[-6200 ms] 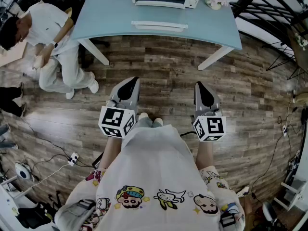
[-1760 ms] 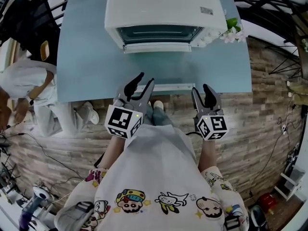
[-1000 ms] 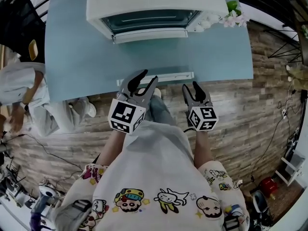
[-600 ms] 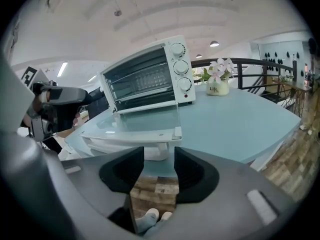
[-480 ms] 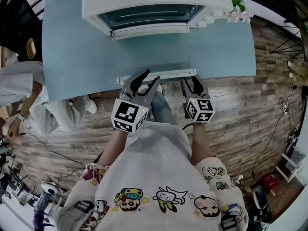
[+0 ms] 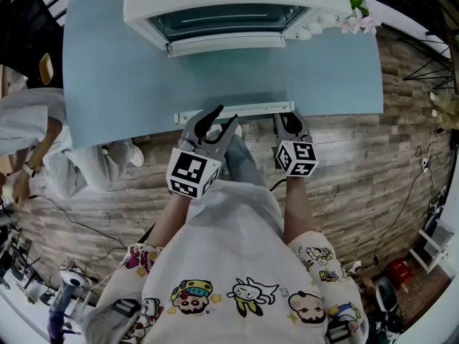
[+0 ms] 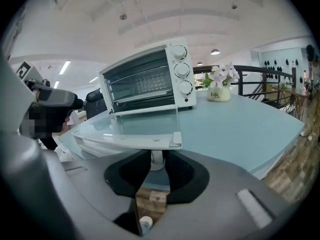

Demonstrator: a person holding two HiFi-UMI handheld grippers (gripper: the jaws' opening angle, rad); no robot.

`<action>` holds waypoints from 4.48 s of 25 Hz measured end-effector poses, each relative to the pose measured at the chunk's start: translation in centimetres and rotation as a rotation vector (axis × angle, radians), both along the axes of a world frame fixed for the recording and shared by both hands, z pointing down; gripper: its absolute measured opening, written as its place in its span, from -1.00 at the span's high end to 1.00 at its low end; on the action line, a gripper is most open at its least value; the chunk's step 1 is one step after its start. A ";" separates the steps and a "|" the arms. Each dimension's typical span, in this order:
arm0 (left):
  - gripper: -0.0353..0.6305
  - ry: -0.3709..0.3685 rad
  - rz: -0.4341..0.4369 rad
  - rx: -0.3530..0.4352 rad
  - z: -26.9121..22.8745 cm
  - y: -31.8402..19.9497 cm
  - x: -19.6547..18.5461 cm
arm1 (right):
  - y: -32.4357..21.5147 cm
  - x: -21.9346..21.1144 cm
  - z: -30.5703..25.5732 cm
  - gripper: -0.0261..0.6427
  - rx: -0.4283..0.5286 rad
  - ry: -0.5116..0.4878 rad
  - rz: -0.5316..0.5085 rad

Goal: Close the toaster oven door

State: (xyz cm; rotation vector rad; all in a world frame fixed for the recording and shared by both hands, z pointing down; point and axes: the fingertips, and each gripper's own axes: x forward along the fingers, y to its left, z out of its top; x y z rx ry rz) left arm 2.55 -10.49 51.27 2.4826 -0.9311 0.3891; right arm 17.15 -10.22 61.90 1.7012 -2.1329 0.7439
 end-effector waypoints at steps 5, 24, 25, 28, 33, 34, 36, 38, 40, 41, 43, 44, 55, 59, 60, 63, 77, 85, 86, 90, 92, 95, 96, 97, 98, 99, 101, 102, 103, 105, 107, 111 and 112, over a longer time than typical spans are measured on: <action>0.47 0.000 -0.004 -0.001 -0.1 0.2 -0.2 | 0.1 0.0 -0.2 0.63 0.009 0.017 -0.010; 0.47 0.016 -0.048 0.072 -3.7 0.0 -0.5 | -0.3 0.2 -5.7 0.65 0.083 -0.008 -0.026; 0.47 0.019 -0.051 0.078 -4.1 0.0 -0.6 | -0.3 0.2 -6.1 0.65 0.086 -0.007 -0.026; 0.47 0.025 -0.060 0.096 -5.1 0.1 -0.8 | -0.5 0.2 -7.5 0.65 0.100 -0.006 -0.024; 0.49 0.031 -0.099 0.145 -6.8 -0.3 -1.5 | -1.8 0.2 -10.2 0.64 0.131 0.000 -0.049; 0.49 0.033 -0.107 0.153 -7.1 -0.4 -1.7 | -2.1 0.2 -10.7 0.64 0.135 0.003 -0.054; 0.51 0.037 -0.124 0.170 -7.8 -0.7 -1.9 | -2.7 0.2 -11.6 0.64 0.142 0.014 -0.066; 0.53 0.038 -0.141 0.188 -8.4 -0.8 -2.3 | -3.1 0.3 -12.5 0.63 0.143 0.029 -0.075; 0.55 0.036 -0.159 0.203 -9.1 -0.9 -2.8 | -3.4 0.2 -13.2 0.63 0.139 0.033 -0.079; 0.57 0.036 -0.169 0.211 -9.4 -1.0 -3.2 | -3.6 0.2 -13.6 0.63 0.141 0.035 -0.082; 0.58 0.034 -0.188 0.226 -9.9 -1.5 -3.9 | -4.3 0.1 -14.5 0.63 0.153 0.039 -0.089; 0.59 0.033 -0.197 0.232 -10.2 -1.7 -4.2 | -4.6 0.0 -15.0 0.63 0.162 0.041 -0.093; 0.64 0.029 -0.247 0.259 -11.3 -3.8 -5.6 | -8.4 0.0 -19.3 0.63 0.253 0.014 -0.114; 0.65 0.028 -0.258 0.266 -11.6 -4.9 -5.7 | -10.2 0.1 -20.5 0.63 0.274 0.008 -0.117; 0.65 0.028 -0.262 0.267 -11.7 -5.2 -5.8 | -10.7 0.1 -20.9 0.63 0.280 0.007 -0.117; 0.65 0.026 -0.273 0.270 -11.8 -5.8 -6.0 | -11.9 0.1 -21.7 0.63 0.293 0.009 -0.115; 0.65 0.018 -0.293 0.261 -11.7 -7.5 -7.0 | -15.8 0.1 -23.6 0.63 0.303 -0.011 -0.110; 0.65 0.020 -0.298 0.252 -11.5 -8.2 -7.1 | -17.7 0.1 -23.8 0.63 0.288 -0.012 -0.113; 0.65 0.020 -0.300 0.250 -11.5 -8.2 -7.2 | -17.8 0.1 -23.9 0.63 0.287 -0.012 -0.114; 0.65 0.022 -0.306 0.249 -11.4 -8.1 -7.5 | -17.9 0.1 -23.9 0.63 0.283 -0.013 -0.117; 0.65 0.020 -0.310 0.250 -11.5 -8.1 -7.7 | -17.9 0.0 -24.0 0.63 0.293 -0.009 -0.114; 0.65 0.019 -0.317 0.253 -11.7 -8.0 -8.0 | -17.9 0.0 -24.2 0.63 0.317 0.020 -0.113; 0.65 0.019 -0.320 0.254 -11.8 -8.0 -8.1 | -17.9 0.0 -24.3 0.64 0.320 0.025 -0.114; 0.65 0.018 -0.323 0.255 -11.8 -8.0 -8.2 | -17.9 0.0 -24.3 0.64 0.320 0.029 -0.116; 0.65 0.018 -0.326 0.257 -11.9 -8.0 -8.3 | -17.9 0.0 -24.3 0.64 0.318 0.034 -0.119; 0.65 0.018 -0.328 0.260 -12.0 -8.0 -8.4 | -17.9 -0.1 -24.3 0.63 0.316 0.043 -0.123; 0.65 0.018 -0.329 0.265 -12.1 -8.0 -8.5 | -17.6 -0.1 -24.4 0.60 0.317 0.057 -0.132; 0.65 0.018 -0.329 0.267 -12.2 -7.9 -8.6 | -17.4 -0.3 -24.5 0.59 0.320 0.059 -0.137; 0.65 0.017 -0.328 0.269 -12.3 -7.8 -8.6 | -17.0 -0.4 -24.6 0.57 0.325 0.061 -0.143; 0.65 0.016 -0.326 0.274 -12.5 -7.6 -8.6 | -16.3 -0.8 -24.9 0.56 0.337 0.065 -0.159; 0.65 0.016 -0.321 0.278 -12.7 -7.4 -8.4 | -15.4 -1.3 -25.2 0.56 0.343 0.058 -0.179; 0.65 0.015 -0.310 0.281 -13.0 -6.8 -8.2 | -13.0 -2.0 -25.5 0.51 0.362 0.051 -0.210; 0.65 0.014 -0.308 0.282 -13.0 -6.6 -8.2 | -12.4 -2.2 -25.5 0.51 0.369 0.053 -0.215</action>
